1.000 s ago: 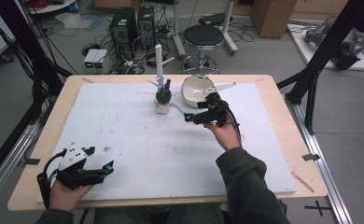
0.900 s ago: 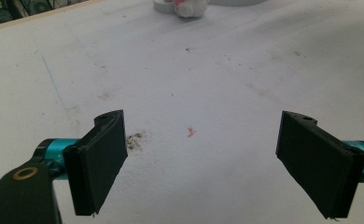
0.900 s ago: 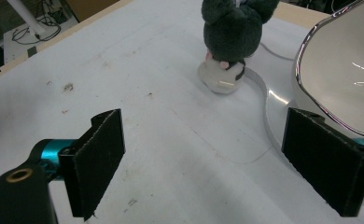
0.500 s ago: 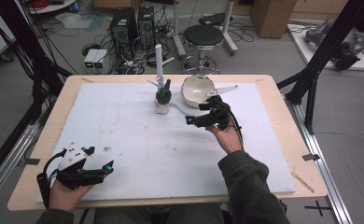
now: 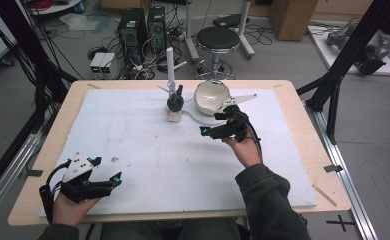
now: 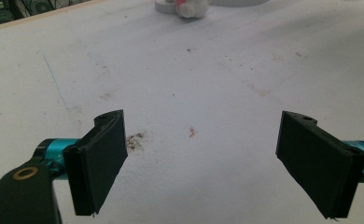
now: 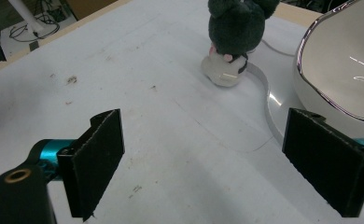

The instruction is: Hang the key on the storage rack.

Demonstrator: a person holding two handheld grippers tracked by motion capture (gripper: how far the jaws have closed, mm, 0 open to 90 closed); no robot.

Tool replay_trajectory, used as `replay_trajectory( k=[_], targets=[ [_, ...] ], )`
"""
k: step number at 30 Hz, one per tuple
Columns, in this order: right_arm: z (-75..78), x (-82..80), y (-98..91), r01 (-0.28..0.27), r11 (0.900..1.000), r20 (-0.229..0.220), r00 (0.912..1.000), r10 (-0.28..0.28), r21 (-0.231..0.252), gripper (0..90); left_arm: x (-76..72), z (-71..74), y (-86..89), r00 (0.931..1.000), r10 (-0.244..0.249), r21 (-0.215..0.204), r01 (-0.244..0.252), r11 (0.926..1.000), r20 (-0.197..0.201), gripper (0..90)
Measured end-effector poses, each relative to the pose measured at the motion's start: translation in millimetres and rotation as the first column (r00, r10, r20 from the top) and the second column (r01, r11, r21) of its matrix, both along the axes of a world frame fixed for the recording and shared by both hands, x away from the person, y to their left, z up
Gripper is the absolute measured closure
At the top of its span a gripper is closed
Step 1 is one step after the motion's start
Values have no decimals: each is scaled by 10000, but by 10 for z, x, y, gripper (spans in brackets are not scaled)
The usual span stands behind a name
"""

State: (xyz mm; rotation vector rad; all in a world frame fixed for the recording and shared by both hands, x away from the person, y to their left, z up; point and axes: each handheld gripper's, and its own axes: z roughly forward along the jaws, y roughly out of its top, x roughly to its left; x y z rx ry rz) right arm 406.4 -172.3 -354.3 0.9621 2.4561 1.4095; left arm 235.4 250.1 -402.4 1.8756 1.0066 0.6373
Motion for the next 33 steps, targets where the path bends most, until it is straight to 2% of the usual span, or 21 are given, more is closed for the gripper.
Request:
replay_trajectory(
  k=[10, 24, 33],
  targets=[
    [11, -70, -5, -88, 10000, 183, 9998, 88, -8, 120, -1, 1, 1, 10000, 2, 15, -2, 10000, 7, 166],
    [-57, -152, -109, -19, 10000, 114, 9999, 19, 10, 119, -1, 0, -6, 10000, 8, 9, -8, 10000, 0, 166],
    [-31, -210, -143, -39, 10000, 162, 9999, 39, -40, 119, -3, 1, -7, 10000, 13, 7, -13, 10000, 12, 166]
  ],
)
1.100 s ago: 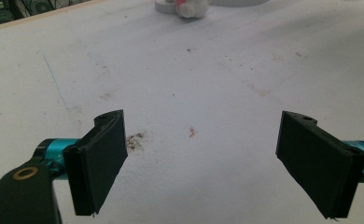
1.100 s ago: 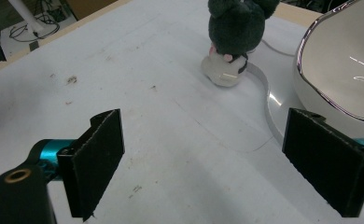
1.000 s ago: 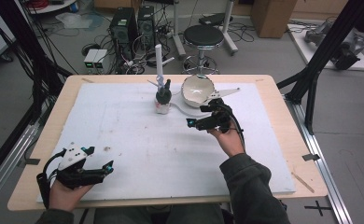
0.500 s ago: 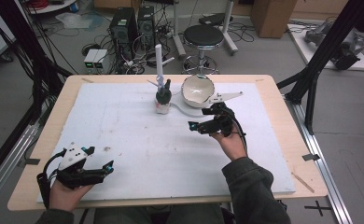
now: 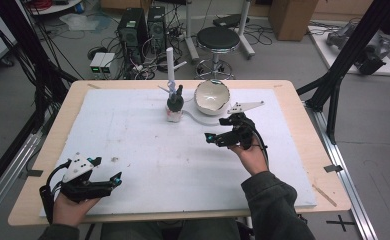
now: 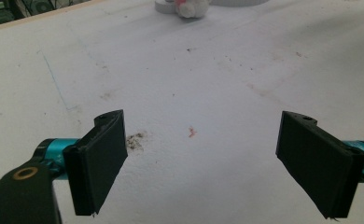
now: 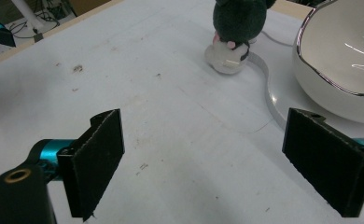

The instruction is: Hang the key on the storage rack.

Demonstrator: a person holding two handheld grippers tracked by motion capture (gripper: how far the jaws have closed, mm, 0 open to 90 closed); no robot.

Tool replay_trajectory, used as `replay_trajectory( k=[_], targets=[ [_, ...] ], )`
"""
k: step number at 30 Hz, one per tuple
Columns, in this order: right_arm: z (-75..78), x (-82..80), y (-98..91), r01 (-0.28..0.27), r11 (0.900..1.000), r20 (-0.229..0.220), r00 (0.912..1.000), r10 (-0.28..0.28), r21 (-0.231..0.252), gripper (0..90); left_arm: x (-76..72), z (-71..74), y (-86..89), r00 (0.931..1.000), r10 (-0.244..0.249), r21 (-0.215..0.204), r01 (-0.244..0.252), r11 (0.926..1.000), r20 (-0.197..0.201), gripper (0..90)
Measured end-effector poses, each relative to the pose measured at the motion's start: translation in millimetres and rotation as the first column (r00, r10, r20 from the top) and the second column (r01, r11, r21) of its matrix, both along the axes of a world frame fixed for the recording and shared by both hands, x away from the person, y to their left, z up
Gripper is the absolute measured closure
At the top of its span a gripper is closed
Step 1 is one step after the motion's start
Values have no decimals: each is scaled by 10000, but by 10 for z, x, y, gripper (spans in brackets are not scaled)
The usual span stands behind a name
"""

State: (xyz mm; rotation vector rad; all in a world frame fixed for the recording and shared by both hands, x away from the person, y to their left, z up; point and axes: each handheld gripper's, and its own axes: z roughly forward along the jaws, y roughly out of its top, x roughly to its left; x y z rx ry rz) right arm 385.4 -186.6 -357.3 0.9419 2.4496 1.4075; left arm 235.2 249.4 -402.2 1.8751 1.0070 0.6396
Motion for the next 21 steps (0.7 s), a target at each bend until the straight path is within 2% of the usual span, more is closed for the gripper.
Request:
replay_trajectory(
  k=[3, 8, 21],
  targets=[
    [-4, -13, -13, 11, 9999, 50, 10000, -10, -141, 119, -2, 0, -3, 10000, 22, -20, -22, 10000, 7, 166],
    [-14, -40, -38, 21, 9999, 150, 9999, -19, -110, 119, -2, 1, -4, 10000, 9, -7, -9, 10000, 10, 166],
    [-130, -125, -174, 171, 9998, -111, 9998, -173, -104, 119, 1, -2, -12, 10000, -20, 0, 20, 10000, -42, 166]
  ],
)
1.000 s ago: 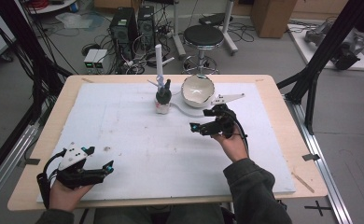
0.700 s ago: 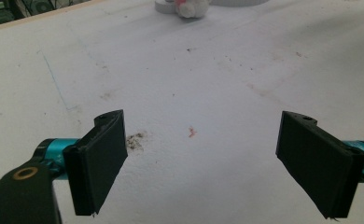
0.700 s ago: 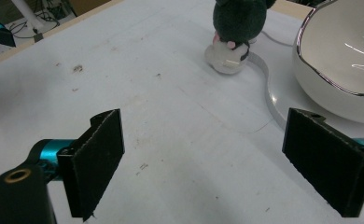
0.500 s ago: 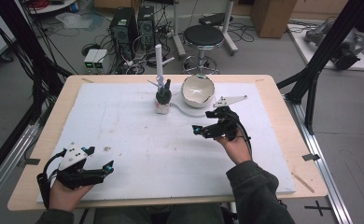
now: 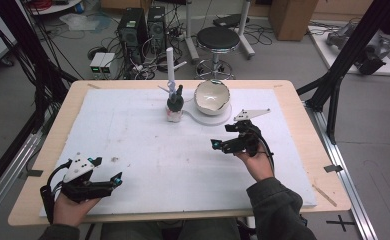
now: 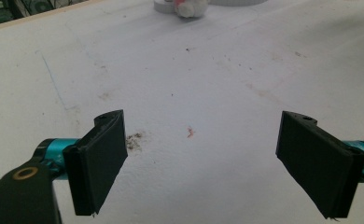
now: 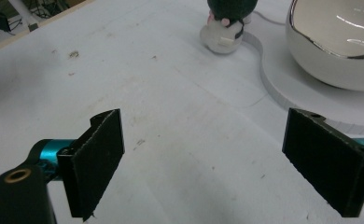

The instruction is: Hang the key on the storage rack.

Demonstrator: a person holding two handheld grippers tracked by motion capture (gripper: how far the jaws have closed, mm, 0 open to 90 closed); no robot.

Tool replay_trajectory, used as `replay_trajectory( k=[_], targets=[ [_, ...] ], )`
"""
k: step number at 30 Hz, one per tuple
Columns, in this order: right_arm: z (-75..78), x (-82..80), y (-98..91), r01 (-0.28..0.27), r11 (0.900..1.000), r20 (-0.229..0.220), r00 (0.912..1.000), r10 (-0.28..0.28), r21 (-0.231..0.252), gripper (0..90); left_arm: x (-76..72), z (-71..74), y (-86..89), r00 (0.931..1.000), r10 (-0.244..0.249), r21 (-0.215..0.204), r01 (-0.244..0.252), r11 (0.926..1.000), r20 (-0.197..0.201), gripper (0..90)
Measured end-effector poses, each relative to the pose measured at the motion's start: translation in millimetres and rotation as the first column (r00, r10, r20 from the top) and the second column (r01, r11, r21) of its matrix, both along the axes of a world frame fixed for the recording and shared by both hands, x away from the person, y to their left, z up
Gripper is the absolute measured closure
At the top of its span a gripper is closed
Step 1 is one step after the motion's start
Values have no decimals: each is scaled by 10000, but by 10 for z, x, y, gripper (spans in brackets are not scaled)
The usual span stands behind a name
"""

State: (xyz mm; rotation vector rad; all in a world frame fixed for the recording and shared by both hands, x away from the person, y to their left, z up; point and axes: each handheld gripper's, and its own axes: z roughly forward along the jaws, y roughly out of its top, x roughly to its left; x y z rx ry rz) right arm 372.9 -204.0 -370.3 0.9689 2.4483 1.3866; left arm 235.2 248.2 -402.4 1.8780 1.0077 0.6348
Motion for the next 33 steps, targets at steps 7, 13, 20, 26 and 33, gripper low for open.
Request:
replay_trajectory(
  k=[7, 13, 20, 26, 33],
  targets=[
    [-45, -71, -73, 115, 9999, 51, 9999, -115, 34, 119, 2, -3, -3, 10000, 32, -3, -32, 10000, 3, 166],
    [-108, -114, -150, 176, 9998, -16, 9998, -176, -45, 119, 1, -2, 3, 10000, 34, 21, -33, 10000, -19, 166],
    [-156, -174, -231, 286, 9996, -21, 9996, -286, -53, 119, 1, -3, 0, 10000, 43, 5, -43, 10000, -28, 166],
    [-186, -228, -274, 323, 9994, 0, 9995, -323, -104, 119, -1, -7, 3, 10000, 38, -5, -38, 10000, -41, 166],
    [-230, -275, -342, 398, 9992, -35, 9992, -398, -90, 119, -3, -9, 3, 10000, 31, -1, -31, 10000, -54, 166]
  ],
)
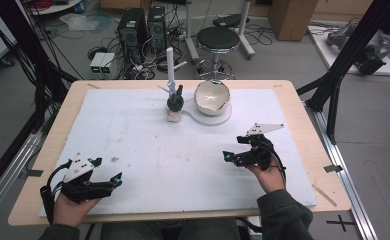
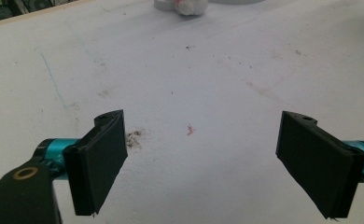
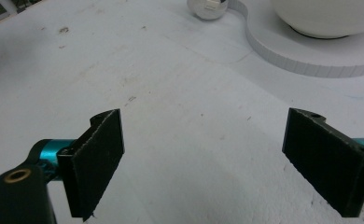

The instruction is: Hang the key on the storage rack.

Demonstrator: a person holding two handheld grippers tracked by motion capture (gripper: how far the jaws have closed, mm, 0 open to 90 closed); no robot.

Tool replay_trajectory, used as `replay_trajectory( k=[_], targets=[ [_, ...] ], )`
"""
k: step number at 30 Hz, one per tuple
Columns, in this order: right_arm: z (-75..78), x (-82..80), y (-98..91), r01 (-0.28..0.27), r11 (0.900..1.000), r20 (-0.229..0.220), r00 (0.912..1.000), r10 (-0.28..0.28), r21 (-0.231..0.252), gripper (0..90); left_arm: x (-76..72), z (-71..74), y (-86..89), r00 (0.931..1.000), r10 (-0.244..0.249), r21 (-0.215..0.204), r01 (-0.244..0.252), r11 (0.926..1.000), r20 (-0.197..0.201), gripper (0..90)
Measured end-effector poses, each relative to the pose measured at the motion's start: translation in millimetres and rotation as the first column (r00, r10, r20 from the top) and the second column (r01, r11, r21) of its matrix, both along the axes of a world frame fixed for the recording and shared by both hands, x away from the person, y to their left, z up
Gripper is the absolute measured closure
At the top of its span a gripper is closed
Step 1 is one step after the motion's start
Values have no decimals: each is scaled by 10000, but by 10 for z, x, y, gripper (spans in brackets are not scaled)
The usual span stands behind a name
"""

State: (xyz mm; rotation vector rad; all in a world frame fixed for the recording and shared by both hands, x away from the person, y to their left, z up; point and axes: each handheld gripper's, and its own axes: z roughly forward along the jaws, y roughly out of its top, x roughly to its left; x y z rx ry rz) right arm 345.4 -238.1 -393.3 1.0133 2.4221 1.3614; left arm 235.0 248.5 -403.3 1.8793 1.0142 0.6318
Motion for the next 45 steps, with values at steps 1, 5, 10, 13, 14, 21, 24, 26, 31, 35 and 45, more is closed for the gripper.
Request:
replay_trajectory(
  k=[1, 5, 10, 13, 14, 21, 24, 26, 31, 35, 45],
  targets=[
    [-6, -3, -10, 0, 10000, 36, 10000, 0, -7, 120, -1, 1, 2, 10000, -22, 50, 22, 10000, -5, 166],
    [-26, -29, -45, 46, 10000, 35, 10000, -46, -10, 119, -5, -3, -3, 10000, -25, 9, 25, 10000, -28, 166],
    [-49, -57, -84, 97, 9999, 46, 9999, -97, 37, 119, -6, -11, -4, 10000, -40, -16, 40, 10000, -36, 166],
    [-57, -71, -104, 111, 9999, 58, 9999, -112, 51, 119, -9, -14, -6, 9999, -59, -21, 58, 10000, -85, 166],
    [-60, -78, -110, 142, 9999, 57, 9999, -143, 73, 119, -10, -15, -7, 9999, -58, -11, 58, 10000, -83, 166],
    [-92, -122, -166, 219, 9997, -6, 9998, -219, 148, 119, -13, -24, -13, 9999, -94, 35, 94, 9999, -123, 166],
    [-109, -143, -191, 247, 9996, 29, 9997, -247, 101, 119, -14, -29, -13, 9999, -94, 14, 94, 10000, -141, 166],
    [-117, -159, -205, 262, 9996, 3, 9997, -263, 124, 119, -15, -32, -14, 9998, -113, -9, 113, 9999, -168, 166],
    [-151, -195, -243, 297, 9994, 17, 9996, -298, 169, 118, -16, -38, -15, 9997, -130, 39, 131, 9999, -188, 166],
    [-178, -227, -268, 312, 9994, -15, 9995, -312, 143, 118, -20, -46, -17, 9996, -155, 45, 156, 9999, -217, 167],
    [-194, -325, -303, 265, 9996, 79, 9996, -266, 137, 118, -30, -72, -7, 9996, -126, 109, 128, 9999, -248, 167]
  ],
)
